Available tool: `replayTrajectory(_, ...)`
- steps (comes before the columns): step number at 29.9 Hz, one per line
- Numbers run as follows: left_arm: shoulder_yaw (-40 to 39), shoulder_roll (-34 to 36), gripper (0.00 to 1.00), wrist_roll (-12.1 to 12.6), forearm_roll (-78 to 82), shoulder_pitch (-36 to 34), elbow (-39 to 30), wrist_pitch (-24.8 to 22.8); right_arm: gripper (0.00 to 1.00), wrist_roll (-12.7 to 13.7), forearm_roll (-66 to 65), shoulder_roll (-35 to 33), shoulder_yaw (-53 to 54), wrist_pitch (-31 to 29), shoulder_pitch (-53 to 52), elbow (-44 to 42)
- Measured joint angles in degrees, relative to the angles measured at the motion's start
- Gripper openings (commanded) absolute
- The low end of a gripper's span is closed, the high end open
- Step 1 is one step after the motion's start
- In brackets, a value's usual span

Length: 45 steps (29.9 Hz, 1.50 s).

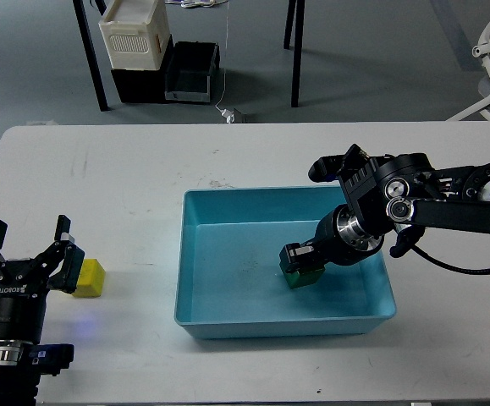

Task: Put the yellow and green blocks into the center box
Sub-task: 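Carry the green cube into the blue tray and lower it, then open the right gripper and withdraw it upward out of view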

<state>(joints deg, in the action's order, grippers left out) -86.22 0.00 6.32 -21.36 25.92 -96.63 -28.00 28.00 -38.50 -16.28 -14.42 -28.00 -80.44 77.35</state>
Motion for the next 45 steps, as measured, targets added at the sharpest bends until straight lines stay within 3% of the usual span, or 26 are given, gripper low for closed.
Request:
replayTrajectory(9, 0.45, 0.00, 1.00, 0.00, 0.00, 0.00, 0.03, 0.00, 0.01, 0.00, 0.06, 0.50, -0.06, 0.00, 0.30, -0.86)
replayTrajectory(13, 0.77, 0.00, 1.00, 0.00, 0.00, 0.00, 0.04, 0.00, 0.08, -0.01, 0.02, 1.72, -0.07, 0.00, 0.14, -1.30)
replayTrajectory(17, 1.15, 0.00, 1.00, 0.00, 0.00, 0.05, 0.04, 0.00, 0.34, 0.00, -0.16, 2.10, -0.25, 0.00, 0.09, -2.23)
replayTrajectory(18, 1.19, 0.00, 1.00, 0.00, 0.00, 0.09, 0.04, 0.00, 0.50, 0.00, -0.16, 2.17, -0.26, 0.00, -0.03, -2.34)
replayTrajectory(19, 1.21, 0.00, 1.00, 0.00, 0.00, 0.12, 0.04, 0.00, 0.84, 0.00, -0.17, 2.24, -0.26, 0.00, -0.19, -2.40)
replayTrajectory(20, 1.22, 0.00, 1.00, 0.00, 0.00, 0.15, 0.04, 0.00, 1.00, 0.00, -0.17, 2.31, -0.26, 0.00, -0.37, -2.44)
replayTrajectory(36, 1.30, 0.00, 1.00, 0.09, 0.00, 0.43, -0.23, 0.00, 1.00, 0.01, 1.86, 2.34, 1.05, 0.00, -0.83, -5.38)
replayTrajectory(45, 1.28, 0.00, 1.00, 0.13, 0.00, -0.24, -0.34, 0.00, 1.00, 0.01, 11.32, -2.82, 11.33, 0.00, -2.14, -9.30)
